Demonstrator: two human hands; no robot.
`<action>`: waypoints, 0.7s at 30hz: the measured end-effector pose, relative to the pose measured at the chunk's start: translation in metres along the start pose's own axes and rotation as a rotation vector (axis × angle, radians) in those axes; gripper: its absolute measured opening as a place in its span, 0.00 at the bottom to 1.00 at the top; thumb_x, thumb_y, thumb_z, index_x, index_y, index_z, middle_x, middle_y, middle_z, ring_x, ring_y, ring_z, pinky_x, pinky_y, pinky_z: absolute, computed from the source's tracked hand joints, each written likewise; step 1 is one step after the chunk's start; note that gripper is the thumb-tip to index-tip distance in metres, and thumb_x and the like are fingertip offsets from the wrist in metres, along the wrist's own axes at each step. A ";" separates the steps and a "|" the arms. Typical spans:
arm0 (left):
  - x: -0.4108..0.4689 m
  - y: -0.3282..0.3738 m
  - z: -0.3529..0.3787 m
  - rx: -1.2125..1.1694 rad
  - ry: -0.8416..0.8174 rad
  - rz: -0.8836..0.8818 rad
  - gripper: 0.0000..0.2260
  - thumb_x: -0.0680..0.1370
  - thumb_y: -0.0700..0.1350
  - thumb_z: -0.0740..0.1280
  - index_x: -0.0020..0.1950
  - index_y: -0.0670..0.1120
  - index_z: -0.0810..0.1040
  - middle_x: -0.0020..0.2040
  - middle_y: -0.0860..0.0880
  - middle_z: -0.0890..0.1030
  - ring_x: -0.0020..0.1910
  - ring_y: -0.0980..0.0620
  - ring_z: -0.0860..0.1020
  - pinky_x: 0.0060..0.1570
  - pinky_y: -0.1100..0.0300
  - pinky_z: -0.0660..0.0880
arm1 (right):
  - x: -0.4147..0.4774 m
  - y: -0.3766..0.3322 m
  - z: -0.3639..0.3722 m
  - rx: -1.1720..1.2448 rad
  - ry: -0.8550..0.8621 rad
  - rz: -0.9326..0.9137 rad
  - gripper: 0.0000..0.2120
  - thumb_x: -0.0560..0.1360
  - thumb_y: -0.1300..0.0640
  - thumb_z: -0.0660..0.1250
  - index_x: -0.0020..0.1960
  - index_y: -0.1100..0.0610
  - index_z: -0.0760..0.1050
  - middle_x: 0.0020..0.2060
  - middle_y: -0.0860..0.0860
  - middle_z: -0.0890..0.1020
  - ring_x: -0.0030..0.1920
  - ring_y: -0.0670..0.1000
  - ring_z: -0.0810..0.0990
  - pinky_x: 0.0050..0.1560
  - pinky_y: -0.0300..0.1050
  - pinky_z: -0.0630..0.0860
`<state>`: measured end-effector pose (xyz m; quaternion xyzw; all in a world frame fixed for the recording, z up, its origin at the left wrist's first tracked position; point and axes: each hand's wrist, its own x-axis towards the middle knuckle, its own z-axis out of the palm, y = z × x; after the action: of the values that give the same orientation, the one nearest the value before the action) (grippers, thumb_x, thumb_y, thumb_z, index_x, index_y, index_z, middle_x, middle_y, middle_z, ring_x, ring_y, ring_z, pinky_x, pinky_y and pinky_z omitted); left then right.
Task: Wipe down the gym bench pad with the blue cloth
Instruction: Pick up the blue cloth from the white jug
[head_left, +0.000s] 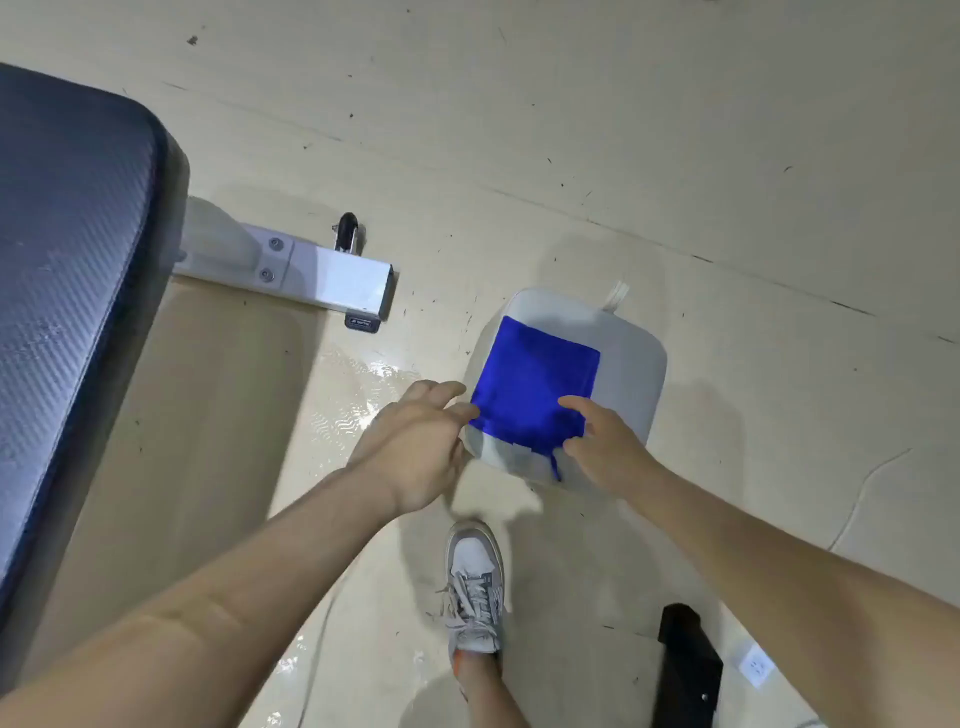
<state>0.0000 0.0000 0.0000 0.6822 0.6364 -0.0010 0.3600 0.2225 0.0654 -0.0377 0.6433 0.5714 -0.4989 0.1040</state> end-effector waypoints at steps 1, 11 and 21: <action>0.009 -0.001 0.009 0.058 -0.075 -0.010 0.22 0.77 0.41 0.57 0.71 0.50 0.67 0.76 0.50 0.60 0.72 0.48 0.57 0.64 0.52 0.68 | 0.009 0.003 0.005 0.000 0.001 0.000 0.28 0.76 0.65 0.60 0.74 0.50 0.64 0.72 0.53 0.66 0.64 0.54 0.71 0.56 0.38 0.69; 0.062 -0.003 0.083 0.376 -0.452 -0.006 0.30 0.77 0.38 0.59 0.78 0.44 0.51 0.78 0.46 0.37 0.77 0.48 0.41 0.75 0.46 0.49 | 0.056 0.023 0.034 0.430 -0.002 0.343 0.31 0.74 0.70 0.59 0.75 0.55 0.62 0.63 0.57 0.73 0.52 0.55 0.76 0.56 0.52 0.78; 0.083 0.009 0.056 -0.440 0.138 -0.287 0.08 0.73 0.36 0.66 0.43 0.45 0.84 0.43 0.49 0.85 0.43 0.50 0.81 0.46 0.60 0.77 | 0.047 0.003 0.029 0.541 0.068 0.171 0.22 0.72 0.70 0.68 0.62 0.53 0.75 0.53 0.54 0.79 0.50 0.52 0.80 0.47 0.42 0.78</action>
<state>0.0492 0.0448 -0.0756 0.4887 0.7346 0.1331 0.4516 0.2025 0.0738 -0.0883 0.7100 0.3642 -0.6007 -0.0488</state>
